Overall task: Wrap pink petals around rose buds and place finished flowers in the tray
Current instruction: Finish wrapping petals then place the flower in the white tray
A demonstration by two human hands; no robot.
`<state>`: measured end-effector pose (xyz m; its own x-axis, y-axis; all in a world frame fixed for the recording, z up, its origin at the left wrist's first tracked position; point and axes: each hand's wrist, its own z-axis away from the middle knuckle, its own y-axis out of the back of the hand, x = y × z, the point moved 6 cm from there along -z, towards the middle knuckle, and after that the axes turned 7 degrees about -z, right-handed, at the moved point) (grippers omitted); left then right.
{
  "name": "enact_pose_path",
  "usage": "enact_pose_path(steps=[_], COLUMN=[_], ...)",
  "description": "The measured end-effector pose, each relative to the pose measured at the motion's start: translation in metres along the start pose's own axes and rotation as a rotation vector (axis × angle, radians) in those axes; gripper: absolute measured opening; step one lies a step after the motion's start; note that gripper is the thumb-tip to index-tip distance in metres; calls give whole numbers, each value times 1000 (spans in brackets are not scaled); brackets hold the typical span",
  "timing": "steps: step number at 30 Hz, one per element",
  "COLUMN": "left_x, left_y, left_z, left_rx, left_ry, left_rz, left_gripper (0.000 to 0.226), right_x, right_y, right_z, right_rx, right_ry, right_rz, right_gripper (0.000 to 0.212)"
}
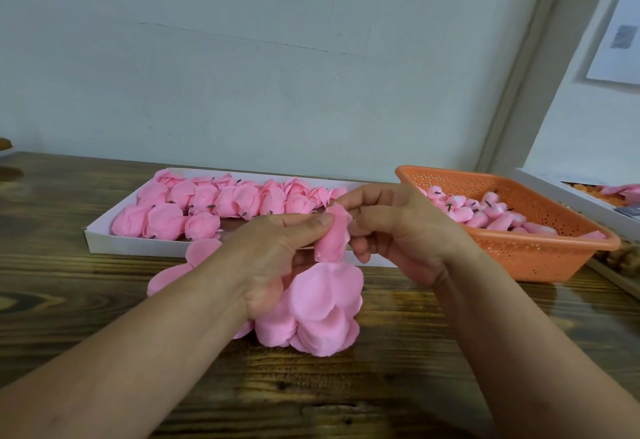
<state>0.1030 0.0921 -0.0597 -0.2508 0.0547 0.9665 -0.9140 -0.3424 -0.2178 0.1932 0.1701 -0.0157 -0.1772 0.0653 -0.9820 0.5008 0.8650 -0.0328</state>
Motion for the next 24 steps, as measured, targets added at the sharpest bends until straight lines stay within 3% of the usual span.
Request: enact_pose_path(steps=[6,9,12,14,21,24], left_x=[-3,-1,1,2,1,-1], left_y=[-2,4,6,6,-3,-3], left_z=[2,3,4,3,2,3], left_rx=[42,132,218,238,69,0], left_ry=[13,-31,-78,-88,-37,-1], left_rz=[74,-20,-96,-139,-15,-34], left_gripper=[52,41,39,34,24,36], right_x=[5,7,8,8,1,1], right_y=[-3,-4,-5,-2,7,5], right_z=[-2,-2,-2,-3,-3,-3], right_rx=[-25,-22,75,147,236,221], right_ry=[-42,-48,2,37,100,102], right_rz=[9,40,177,212,139,112], right_gripper=[24,28,3,16,17,18])
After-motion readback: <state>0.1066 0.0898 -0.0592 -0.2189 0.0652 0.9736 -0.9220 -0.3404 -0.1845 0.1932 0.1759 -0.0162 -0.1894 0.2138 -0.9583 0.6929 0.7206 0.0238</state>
